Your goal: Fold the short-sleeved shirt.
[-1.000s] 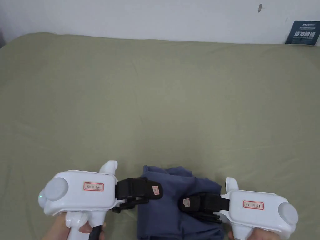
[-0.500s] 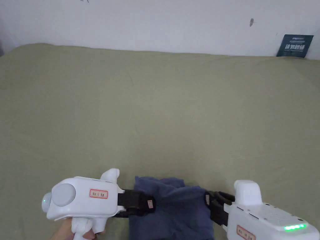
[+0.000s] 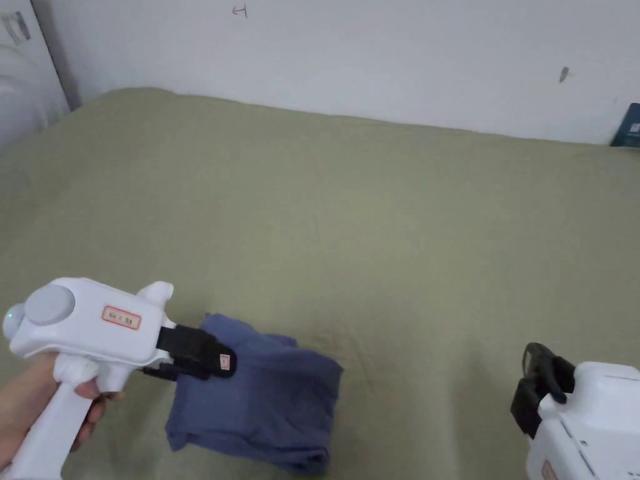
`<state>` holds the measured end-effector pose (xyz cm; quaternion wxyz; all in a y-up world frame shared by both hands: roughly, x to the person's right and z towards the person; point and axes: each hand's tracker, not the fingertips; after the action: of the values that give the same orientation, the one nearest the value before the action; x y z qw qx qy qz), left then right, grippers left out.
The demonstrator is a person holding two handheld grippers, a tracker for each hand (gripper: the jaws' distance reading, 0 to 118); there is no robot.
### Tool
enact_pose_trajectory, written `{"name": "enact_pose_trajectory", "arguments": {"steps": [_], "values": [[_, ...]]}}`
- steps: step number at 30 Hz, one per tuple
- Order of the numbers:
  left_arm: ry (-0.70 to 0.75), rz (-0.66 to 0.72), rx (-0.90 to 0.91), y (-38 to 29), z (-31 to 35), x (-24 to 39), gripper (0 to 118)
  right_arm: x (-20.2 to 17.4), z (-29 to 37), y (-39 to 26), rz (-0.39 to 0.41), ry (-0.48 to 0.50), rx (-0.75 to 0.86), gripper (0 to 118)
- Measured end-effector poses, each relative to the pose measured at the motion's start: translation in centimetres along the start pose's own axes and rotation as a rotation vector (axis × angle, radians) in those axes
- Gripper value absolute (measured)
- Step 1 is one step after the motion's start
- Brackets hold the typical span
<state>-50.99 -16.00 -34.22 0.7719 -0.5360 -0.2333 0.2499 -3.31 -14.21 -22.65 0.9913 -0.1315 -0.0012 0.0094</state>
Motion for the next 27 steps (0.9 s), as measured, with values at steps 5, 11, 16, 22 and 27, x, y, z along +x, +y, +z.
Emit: {"name": "enact_pose_trajectory", "arguments": {"steps": [5,11,16,22,27], "values": [[0.114,0.029,0.034,3.0,6.8,-5.8,26,-6.4,-3.1,1.7,0.067,0.011,0.080,0],[0.154,0.063,0.041,5.9,12.8,-13.3,26,-17.2,-6.4,2.5,0.068,0.205,0.111,0],[0.193,0.090,0.046,7.5,16.9,-18.4,26,-24.7,-7.7,2.4,-0.005,0.287,0.091,0],[0.264,0.143,0.055,8.5,20.5,-23.3,26,-30.3,-8.3,1.5,-0.024,0.410,0.051,0],[0.279,0.129,0.051,9.1,20.6,-24.3,26,-32.4,-8.6,0.8,0.022,0.462,0.043,0]]}}
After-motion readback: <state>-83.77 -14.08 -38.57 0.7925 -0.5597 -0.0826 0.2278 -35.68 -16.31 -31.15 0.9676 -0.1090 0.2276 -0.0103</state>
